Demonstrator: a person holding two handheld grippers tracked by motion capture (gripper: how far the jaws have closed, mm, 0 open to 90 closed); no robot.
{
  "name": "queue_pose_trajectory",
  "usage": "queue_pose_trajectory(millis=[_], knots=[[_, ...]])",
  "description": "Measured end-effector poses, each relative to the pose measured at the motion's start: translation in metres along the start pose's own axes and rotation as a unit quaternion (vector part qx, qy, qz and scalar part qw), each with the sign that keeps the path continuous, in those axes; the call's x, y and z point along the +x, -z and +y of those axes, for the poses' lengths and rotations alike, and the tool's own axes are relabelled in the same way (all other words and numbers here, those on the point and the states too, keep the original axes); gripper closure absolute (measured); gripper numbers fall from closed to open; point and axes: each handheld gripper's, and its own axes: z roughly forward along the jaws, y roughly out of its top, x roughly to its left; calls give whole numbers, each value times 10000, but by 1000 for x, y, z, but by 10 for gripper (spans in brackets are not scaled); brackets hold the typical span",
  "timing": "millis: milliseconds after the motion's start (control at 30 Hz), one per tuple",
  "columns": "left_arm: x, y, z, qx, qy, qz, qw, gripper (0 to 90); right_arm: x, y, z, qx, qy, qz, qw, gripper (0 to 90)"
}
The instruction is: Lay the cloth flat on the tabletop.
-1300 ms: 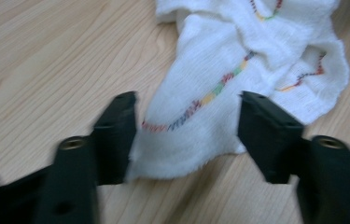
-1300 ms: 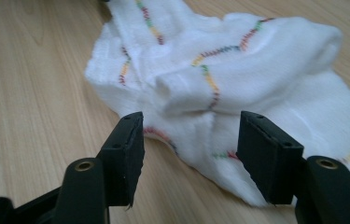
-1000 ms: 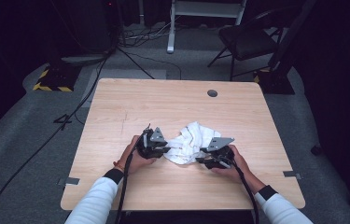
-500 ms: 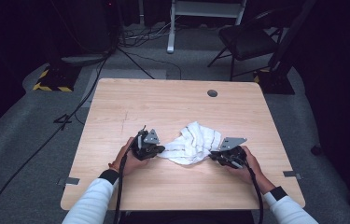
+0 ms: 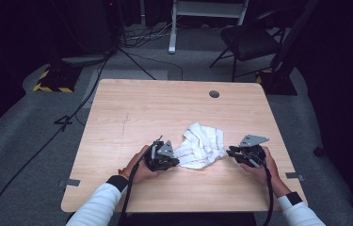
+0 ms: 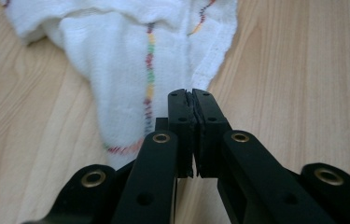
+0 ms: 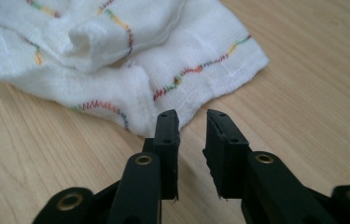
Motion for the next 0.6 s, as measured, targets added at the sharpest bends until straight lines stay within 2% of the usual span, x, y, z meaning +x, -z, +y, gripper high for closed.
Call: queue_pose_trajectory(millis=[133,167,267,333,433,533,600], knots=[[-6,-9,4,95,-91,-106,9999,883,5,0,5,-124,64,83,9999,674],[-7,-10,4,138,-103,-137,9998,886,10,-1,7,-157,128,200,9996,627],[-11,-17,5,214,-145,-229,9994,892,16,-2,10,-195,143,289,9993,599],[-13,-20,6,139,-143,-243,9995,897,26,-3,16,-291,286,409,9983,567],[-14,-21,7,137,-142,-278,9994,895,36,-5,21,-288,446,525,9972,567],[-15,-20,7,107,-115,-248,9996,858,40,-11,22,-174,512,543,9971,562],[-13,-17,8,-25,-36,-180,9998,783,41,-17,20,-77,490,578,9971,565]])
